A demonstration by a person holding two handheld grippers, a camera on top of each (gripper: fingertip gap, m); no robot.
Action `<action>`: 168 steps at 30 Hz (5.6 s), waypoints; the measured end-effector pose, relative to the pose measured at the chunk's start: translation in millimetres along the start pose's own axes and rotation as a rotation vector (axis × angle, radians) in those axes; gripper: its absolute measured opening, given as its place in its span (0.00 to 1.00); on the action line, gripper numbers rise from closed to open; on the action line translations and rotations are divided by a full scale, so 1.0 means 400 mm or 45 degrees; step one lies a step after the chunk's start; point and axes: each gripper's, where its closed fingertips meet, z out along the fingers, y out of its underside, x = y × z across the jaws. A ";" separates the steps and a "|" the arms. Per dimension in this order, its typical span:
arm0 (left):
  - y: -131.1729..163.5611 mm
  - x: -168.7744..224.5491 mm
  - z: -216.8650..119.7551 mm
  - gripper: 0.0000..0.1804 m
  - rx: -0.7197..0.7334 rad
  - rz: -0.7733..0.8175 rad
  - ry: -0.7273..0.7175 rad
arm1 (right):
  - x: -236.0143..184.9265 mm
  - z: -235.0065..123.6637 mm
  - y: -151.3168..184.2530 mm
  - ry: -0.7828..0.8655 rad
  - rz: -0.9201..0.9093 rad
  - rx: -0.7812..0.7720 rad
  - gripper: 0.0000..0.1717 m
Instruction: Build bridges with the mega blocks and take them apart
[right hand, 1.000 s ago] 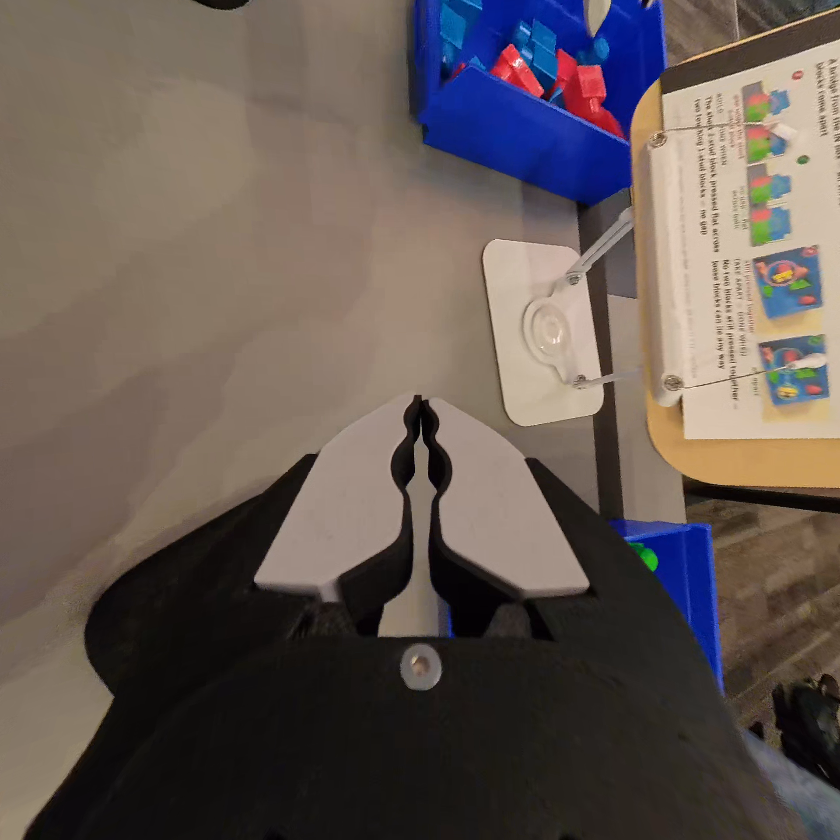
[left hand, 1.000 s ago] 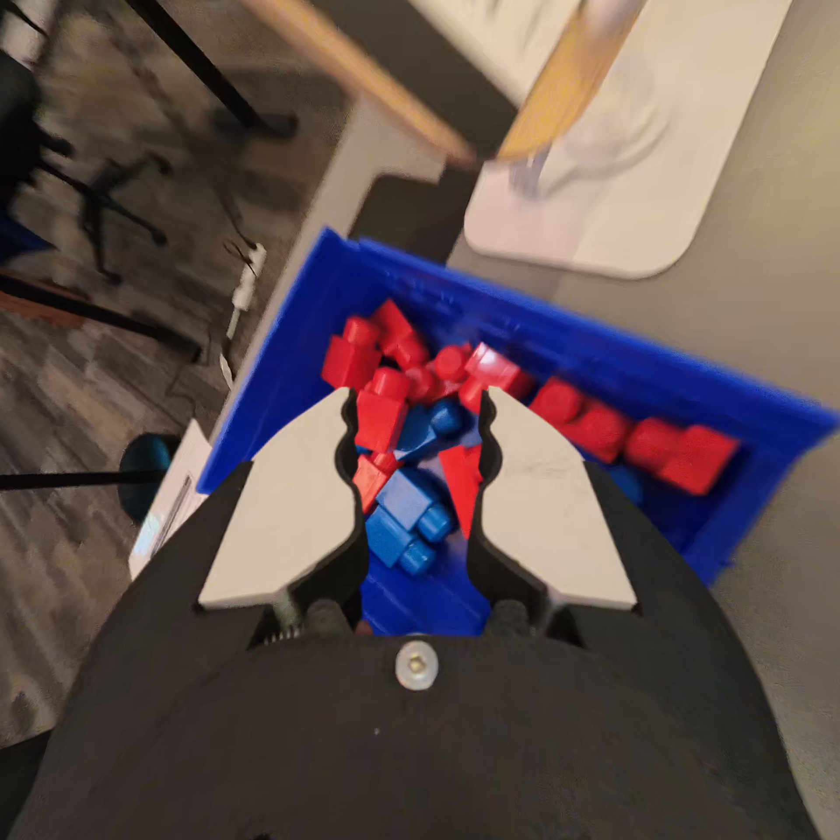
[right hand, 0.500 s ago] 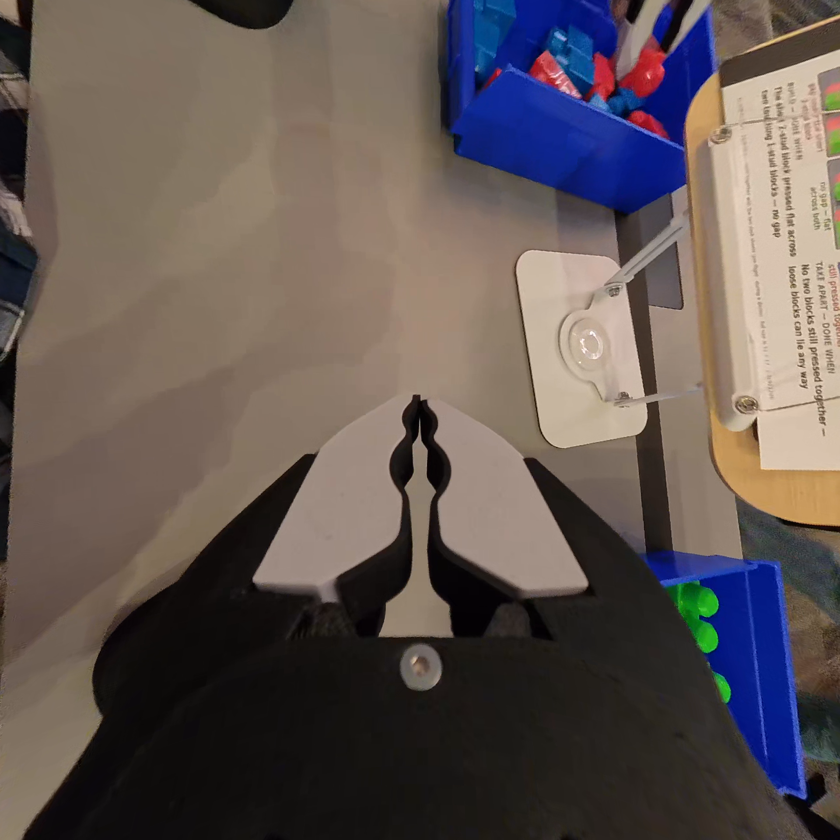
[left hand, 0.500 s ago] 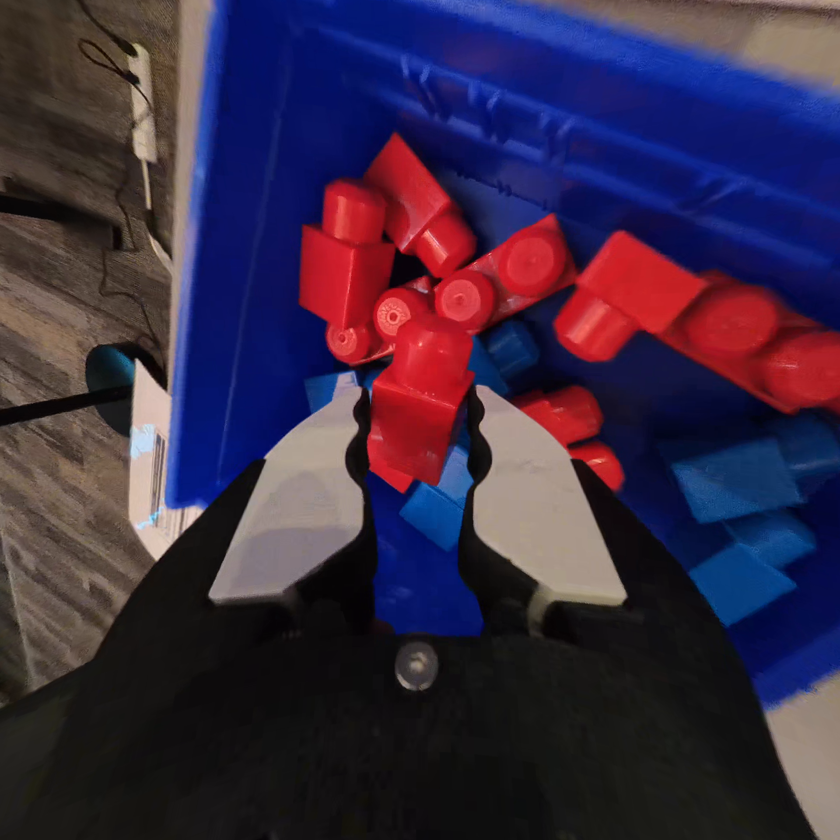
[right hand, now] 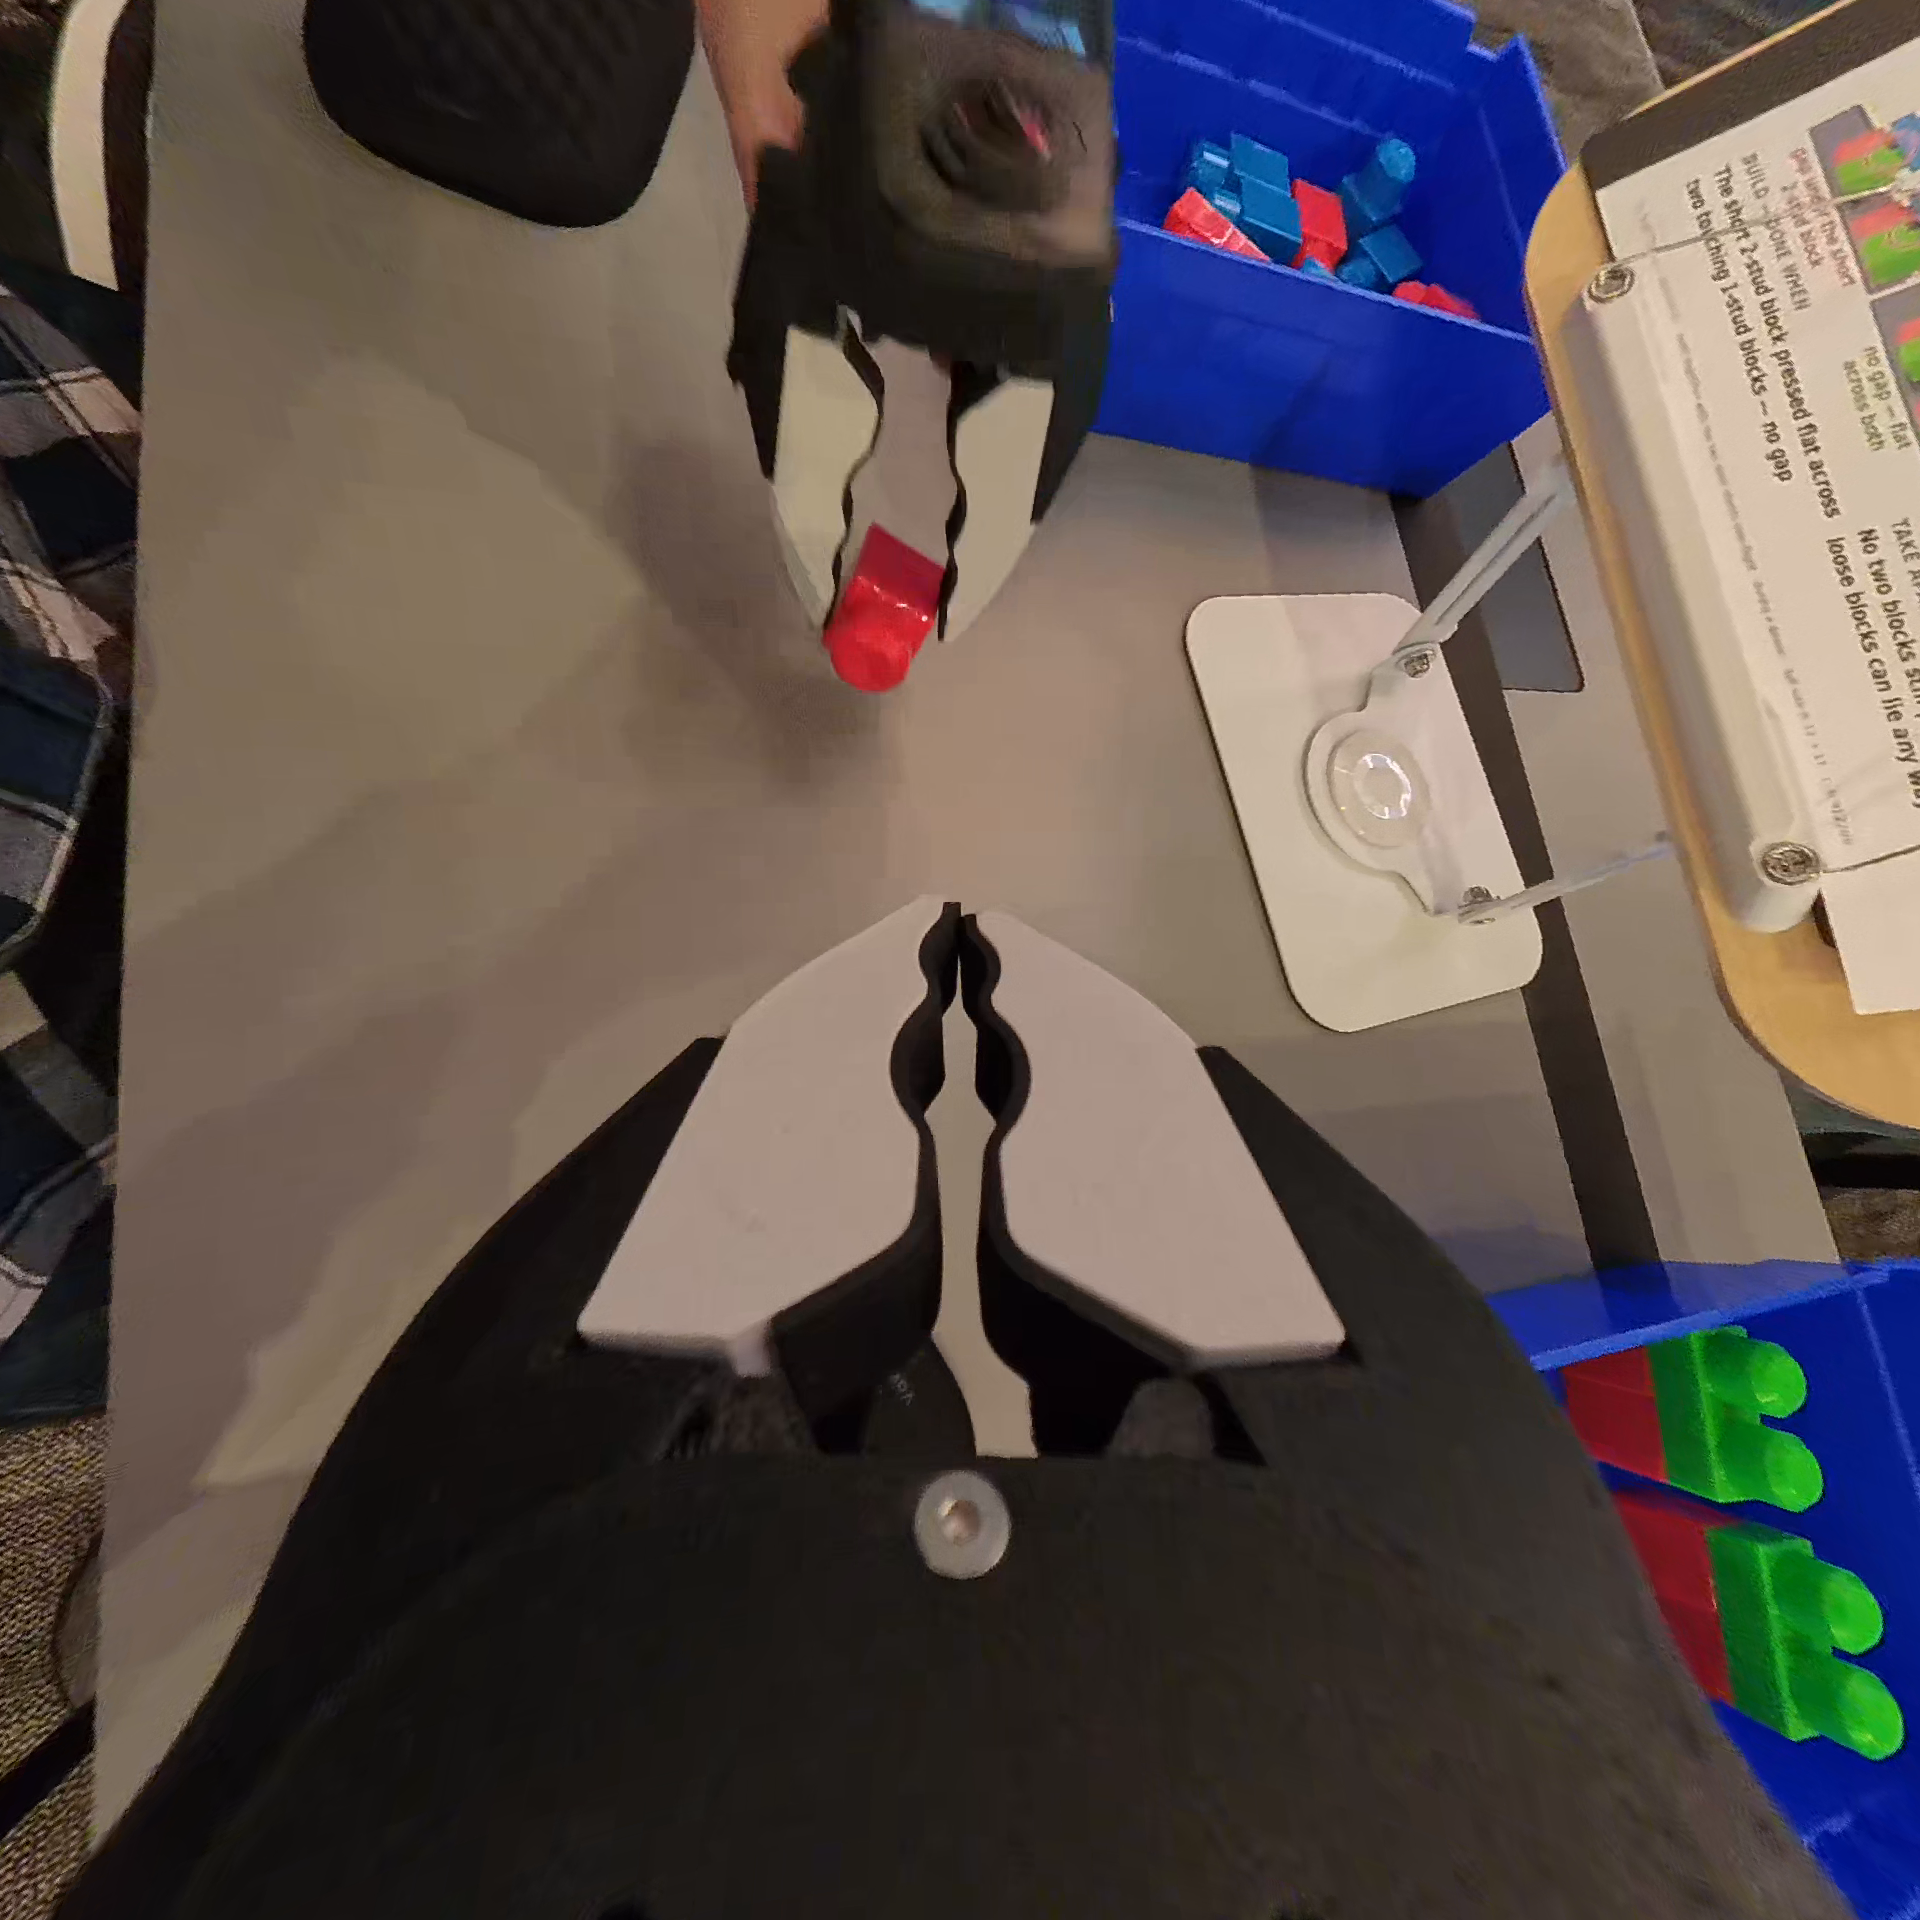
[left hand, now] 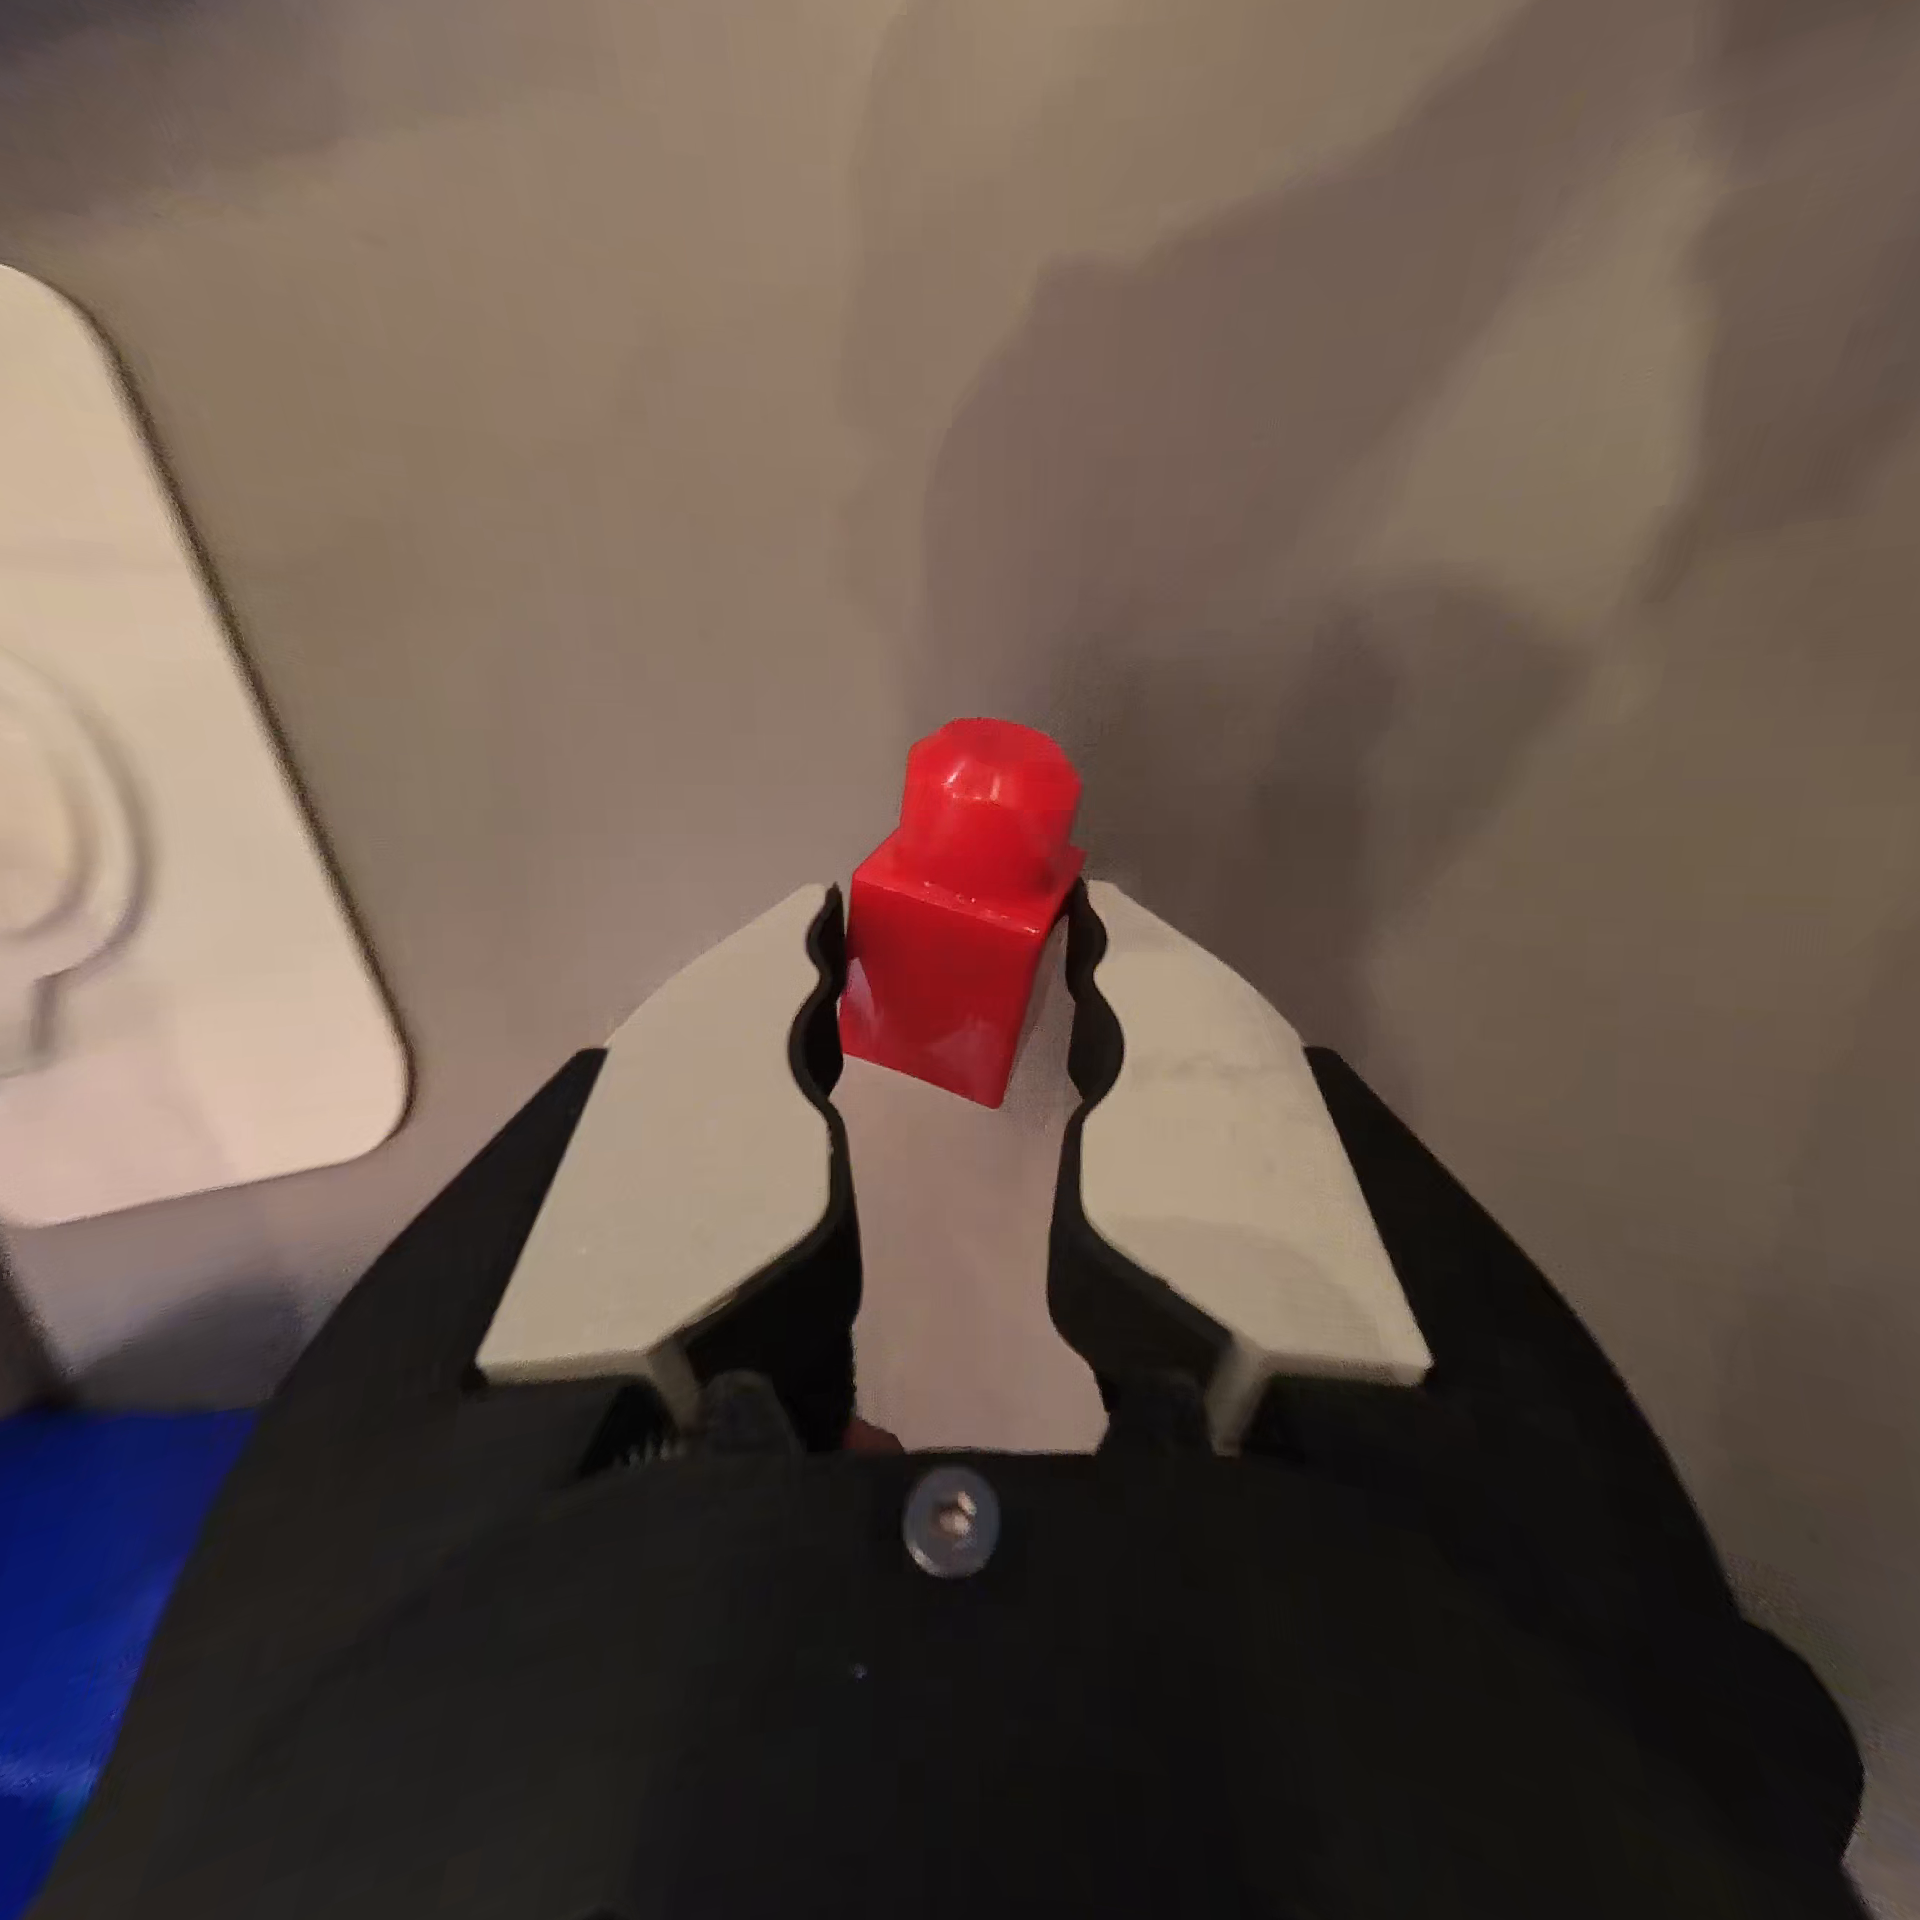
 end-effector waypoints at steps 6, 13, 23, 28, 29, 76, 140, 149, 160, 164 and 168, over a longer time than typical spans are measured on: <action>0.004 0.006 0.062 0.33 0.040 -0.147 0.086 | -0.030 -0.026 -0.002 -0.001 0.000 0.008 0.00; 0.146 -0.214 -0.276 0.24 0.250 -0.253 -0.391 | -0.030 -0.060 -0.012 0.038 0.022 0.066 0.00; 0.536 -0.512 -0.141 0.28 -0.165 -0.331 -0.316 | -0.080 -0.038 -0.034 -0.017 0.026 0.055 0.00; 0.525 -0.509 -0.095 0.16 -0.048 -0.350 -0.220 | -0.084 -0.035 -0.043 -0.019 0.044 0.082 0.00; 0.528 -0.505 -0.107 0.16 -0.039 -0.400 -0.200 | -0.083 -0.035 -0.043 -0.019 0.046 0.081 0.00; 0.773 -0.474 -0.140 0.35 -0.724 -0.228 -0.111 | -0.147 -0.034 -0.066 -0.140 0.041 0.167 0.00; -0.141 0.199 0.006 0.46 -0.088 0.824 -0.138 | -0.199 -0.054 -0.085 -0.189 -0.019 0.193 0.00; -0.090 0.206 0.106 0.23 -0.313 0.593 0.091 | -0.196 -0.078 -0.088 -0.169 -0.030 0.222 0.00; -0.072 0.173 0.019 0.51 -0.117 -0.379 -0.290 | -0.205 -0.080 -0.095 -0.206 -0.034 0.254 0.00; -0.037 0.121 0.011 0.63 -0.113 -0.445 -0.269 | -0.192 -0.074 -0.066 -0.214 0.035 0.220 0.00; -0.019 0.126 0.061 0.66 -0.150 -0.494 -0.100 | -0.204 -0.030 -0.009 -0.287 0.089 0.115 0.00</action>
